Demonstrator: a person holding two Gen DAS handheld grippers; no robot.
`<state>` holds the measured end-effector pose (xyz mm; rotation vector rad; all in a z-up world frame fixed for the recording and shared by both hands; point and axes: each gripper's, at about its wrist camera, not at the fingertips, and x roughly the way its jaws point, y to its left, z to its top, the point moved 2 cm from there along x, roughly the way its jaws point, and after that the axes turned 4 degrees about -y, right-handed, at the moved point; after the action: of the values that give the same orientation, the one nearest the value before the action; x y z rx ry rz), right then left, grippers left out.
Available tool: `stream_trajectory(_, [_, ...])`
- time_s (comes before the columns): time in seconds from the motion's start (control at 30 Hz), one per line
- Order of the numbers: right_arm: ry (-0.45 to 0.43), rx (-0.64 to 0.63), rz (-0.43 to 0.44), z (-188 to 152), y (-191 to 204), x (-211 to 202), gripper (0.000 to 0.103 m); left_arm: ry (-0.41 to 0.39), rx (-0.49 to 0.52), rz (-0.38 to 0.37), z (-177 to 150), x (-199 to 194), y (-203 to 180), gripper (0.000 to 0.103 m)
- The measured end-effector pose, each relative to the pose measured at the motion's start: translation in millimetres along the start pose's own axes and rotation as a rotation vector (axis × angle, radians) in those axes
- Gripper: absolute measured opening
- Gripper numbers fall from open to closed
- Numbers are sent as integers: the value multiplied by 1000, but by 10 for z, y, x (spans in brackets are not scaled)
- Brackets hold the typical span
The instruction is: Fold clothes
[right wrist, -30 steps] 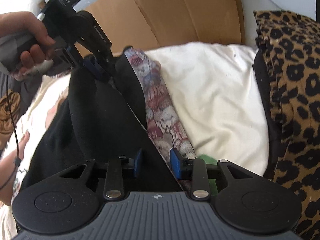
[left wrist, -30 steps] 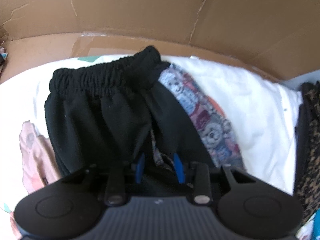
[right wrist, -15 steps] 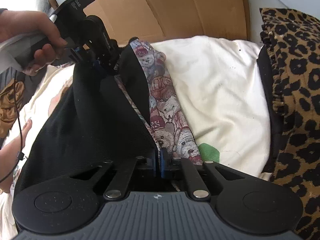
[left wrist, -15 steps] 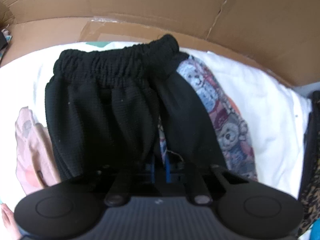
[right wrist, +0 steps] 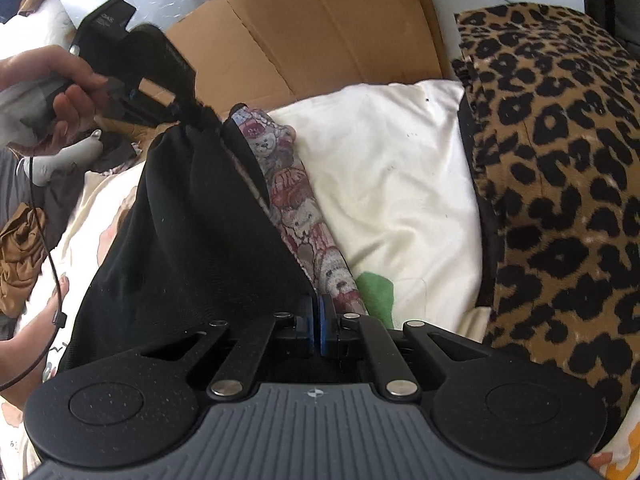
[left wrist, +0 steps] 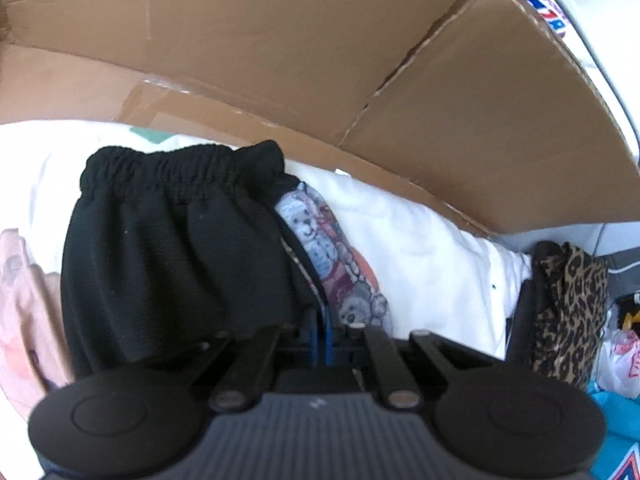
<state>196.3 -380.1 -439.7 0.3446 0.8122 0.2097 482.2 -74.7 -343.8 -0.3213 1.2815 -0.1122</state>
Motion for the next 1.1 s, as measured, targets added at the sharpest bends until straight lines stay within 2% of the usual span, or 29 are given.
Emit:
stream_trajectory(0.13, [14, 17, -5, -45, -34, 5, 0, 9, 3, 46, 72, 127, 43, 20])
stream_trajectory(0.2, [12, 26, -1, -47, -39, -1, 0, -11, 7, 62, 117, 94, 60, 32])
stream_trajectory(0.27, [10, 34, 1, -44, -37, -9, 1, -27, 13, 79, 161, 71, 75, 52])
stream_trajectory(0.37, [6, 38, -2, -30, -32, -9, 3, -28, 33, 113, 212, 114, 80, 56])
stream_trajectory(0.6, [-12, 36, -1, 12, 3, 12, 4, -16, -31, 116, 244, 257, 141, 48])
stream_trajectory(0.67, [-7, 25, 1, 14, 13, 41, 4, -16, -29, 123, 255, 278, 140, 21])
stream_trajectory(0.77, [7, 8, 6, 5, 30, 69, 2, -21, -57, 113, 277, 245, 160, 8])
stream_trajectory(0.87, [-3, 8, 3, 6, 27, 50, 1, -36, -49, 94, 320, 155, 136, 2])
stream_trajectory(1.1, [-58, 56, -8, 58, -51, -87, 0, -60, -47, 49, 416, -41, 67, 2])
